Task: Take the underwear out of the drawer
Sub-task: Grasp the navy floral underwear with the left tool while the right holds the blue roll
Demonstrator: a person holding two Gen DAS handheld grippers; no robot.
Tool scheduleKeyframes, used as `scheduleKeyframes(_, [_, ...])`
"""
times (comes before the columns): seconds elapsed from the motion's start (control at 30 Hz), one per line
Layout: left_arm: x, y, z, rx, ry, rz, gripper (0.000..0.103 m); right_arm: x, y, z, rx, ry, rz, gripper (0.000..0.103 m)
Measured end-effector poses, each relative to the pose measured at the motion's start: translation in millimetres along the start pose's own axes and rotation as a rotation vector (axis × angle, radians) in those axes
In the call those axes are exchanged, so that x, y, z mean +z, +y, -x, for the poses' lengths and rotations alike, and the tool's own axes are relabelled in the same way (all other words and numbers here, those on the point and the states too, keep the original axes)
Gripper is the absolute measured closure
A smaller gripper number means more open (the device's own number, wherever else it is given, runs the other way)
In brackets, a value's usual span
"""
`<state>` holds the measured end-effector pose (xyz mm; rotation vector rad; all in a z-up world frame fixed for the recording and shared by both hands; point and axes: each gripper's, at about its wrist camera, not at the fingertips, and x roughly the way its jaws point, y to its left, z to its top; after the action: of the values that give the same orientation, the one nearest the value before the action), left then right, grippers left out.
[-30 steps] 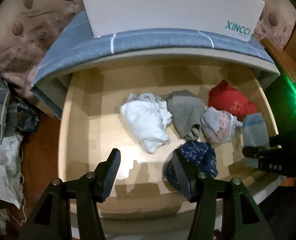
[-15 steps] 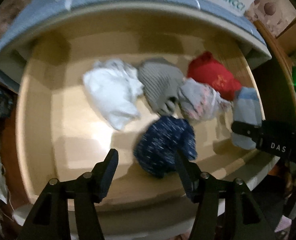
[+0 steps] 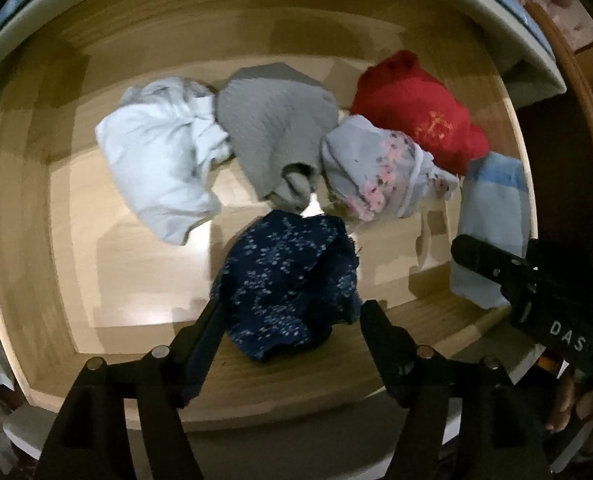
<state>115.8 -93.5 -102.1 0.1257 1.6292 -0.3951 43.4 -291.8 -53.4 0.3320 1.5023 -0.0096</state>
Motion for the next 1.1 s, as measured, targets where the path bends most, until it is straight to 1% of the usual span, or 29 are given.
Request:
scheduleKeyframes(0.17, [15.5,-7.6,-14.6,0.039,0.036,0.007,0.031,0.0,-2.6,0.8,0.002,0.005,0.0,0.062])
scheduleKeyframes(0.27, [24.3,-8.7,-25.5,0.088,0.07,0.016,0.031,-0.3,-4.2,3.3,-0.001,0.007,0.0,0.062])
scheduleKeyframes(0.3, [26.9,-8.9,-28.0,0.09,0.079,0.016,0.031,-0.3,-4.4,3.5,0.0,0.007,-0.001,0.062])
scheduleKeyframes(0.4, [31.3,-13.0,-41.1,0.127,0.108,0.004,0.031,1.6,-0.2,-0.8,0.002,0.01,-0.002,0.062])
scheduleKeyframes(0.47, [34.1,-14.6,-44.3,0.125,0.12,-0.003,0.031,2.0,-0.1,-1.2,0.004,0.011,-0.002,0.062])
scheduleKeyframes(0.67, [42.7,-8.5,-49.9,0.135,0.12,0.005,0.031,2.7,-0.1,-1.9,0.005,0.014,0.0,0.062])
scheduleKeyframes(0.73, [46.4,2.5,-51.0,0.155,0.106,0.018,0.031,2.8,-0.1,-2.1,0.002,0.015,0.0,0.061])
scheduleKeyframes(0.8, [50.2,7.4,-52.6,0.147,0.112,0.033,0.032,3.2,0.3,-2.6,0.0,0.015,0.002,0.061])
scheduleKeyframes(0.83, [52.1,8.8,-53.8,0.141,0.115,0.038,0.033,3.5,0.7,-2.9,-0.003,0.015,0.002,0.061])
scheduleKeyframes(0.87, [54.0,9.4,-54.0,0.139,0.115,0.036,0.039,3.8,1.1,-3.2,-0.005,0.016,0.003,0.061])
scheduleKeyframes(0.9, [54.9,10.4,-56.0,0.14,0.116,0.036,0.042,4.1,1.8,-3.8,-0.005,0.017,0.004,0.061])
scheduleKeyframes(0.97, [57.0,10.6,-56.6,0.147,0.11,0.031,0.045,4.8,2.7,-4.8,-0.008,0.019,0.004,0.061])
scheduleKeyframes(1.1, [47.9,11.2,-56.6,0.159,0.094,0.022,0.055,6.4,5.2,-6.9,-0.013,0.022,0.005,0.061])
